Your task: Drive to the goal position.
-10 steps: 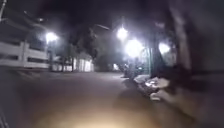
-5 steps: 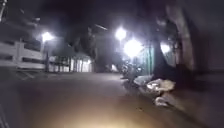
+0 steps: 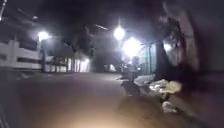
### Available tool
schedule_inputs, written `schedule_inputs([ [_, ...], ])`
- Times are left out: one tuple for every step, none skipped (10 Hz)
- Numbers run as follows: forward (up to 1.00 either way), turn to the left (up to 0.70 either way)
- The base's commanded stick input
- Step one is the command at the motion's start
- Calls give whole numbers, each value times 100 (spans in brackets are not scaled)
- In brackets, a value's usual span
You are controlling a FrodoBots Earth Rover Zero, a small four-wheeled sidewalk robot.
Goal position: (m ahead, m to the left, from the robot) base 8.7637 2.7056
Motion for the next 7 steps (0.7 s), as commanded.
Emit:
schedule_inputs([
  [70, 0],
  [70, 0],
  [70, 0],
  [70, 0],
  [70, 0],
  [70, 0],
  [70, 0],
])
